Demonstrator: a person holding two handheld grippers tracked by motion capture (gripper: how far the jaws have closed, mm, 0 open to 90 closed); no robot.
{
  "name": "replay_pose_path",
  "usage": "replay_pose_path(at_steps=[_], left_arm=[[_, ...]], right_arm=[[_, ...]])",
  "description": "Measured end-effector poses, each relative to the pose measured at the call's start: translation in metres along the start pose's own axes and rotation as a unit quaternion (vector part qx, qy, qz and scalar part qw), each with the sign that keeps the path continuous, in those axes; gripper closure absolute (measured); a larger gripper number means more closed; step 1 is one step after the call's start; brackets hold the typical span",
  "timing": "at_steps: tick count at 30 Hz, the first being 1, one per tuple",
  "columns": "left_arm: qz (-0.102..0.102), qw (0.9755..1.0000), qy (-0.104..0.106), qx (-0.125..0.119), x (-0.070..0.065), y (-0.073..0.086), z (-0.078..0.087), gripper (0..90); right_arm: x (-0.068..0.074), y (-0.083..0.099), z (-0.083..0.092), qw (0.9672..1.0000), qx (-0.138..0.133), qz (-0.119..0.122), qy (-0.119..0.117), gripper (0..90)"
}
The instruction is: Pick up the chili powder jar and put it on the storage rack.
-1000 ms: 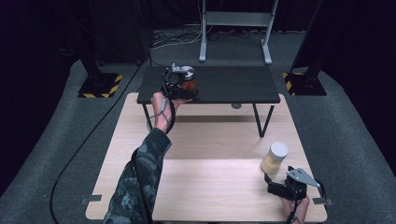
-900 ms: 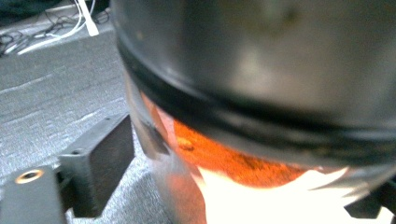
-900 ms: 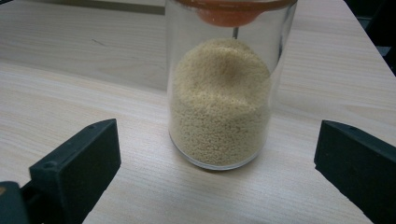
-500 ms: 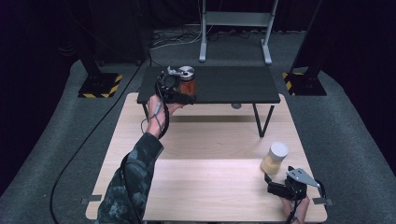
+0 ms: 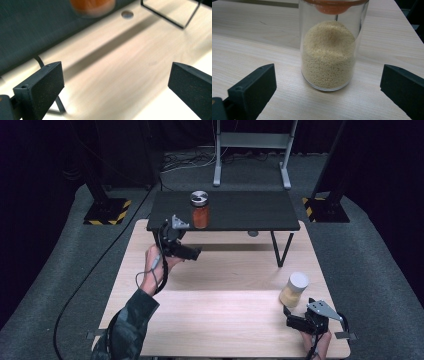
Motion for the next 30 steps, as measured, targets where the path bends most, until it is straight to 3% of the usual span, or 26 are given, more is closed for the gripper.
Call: replay_pose_path(at_steps=[6, 11, 17, 23, 27, 30], left_arm=[[-0.01, 0.9997, -0.006, 0.02, -0.007, 0.053, -0.008, 0.0], [0.009, 0.9995, -0.012, 0.026, -0.006, 0.094, -0.014, 0.0], [0.034, 0.997, -0.025, 0.065, -0.009, 0.15, -0.033, 0.0], [0.067, 0.9956, -0.031, 0.057, -0.004, 0.178, -0.038, 0.0], [0.075, 0.9947, -0.036, 0.061, -0.003, 0.19, -0.041, 0.0], [0.083, 0.9949, -0.031, 0.047, -0.003, 0.196, -0.041, 0.0]], right_arm=[[0.0, 0.0, 0.0, 1.0, 0.001, 0.001, 0.001, 0.0], [0.0, 0.0, 0.0, 1.0, 0.002, 0.001, 0.001, 0.0], [0.0, -0.001, -0.001, 1.0, 0.003, 0.001, 0.001, 0.0], [0.001, -0.001, -0.001, 1.0, 0.007, 0.004, 0.0, 0.0], [0.001, -0.001, -0.001, 1.0, 0.007, 0.003, 0.0, 0.0], [0.001, -0.002, -0.002, 0.9999, 0.009, 0.005, 0.0, 0.0]])
Point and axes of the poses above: each handheld gripper's, and its own axes: z roughly backward along the jaws, y roughly out of its underside, x roughly to its left, the point moved 10 cm from there along -z, roughly forward along the jaws, and after that the axes turned 14 degrees about z, right-handed, at the moved point
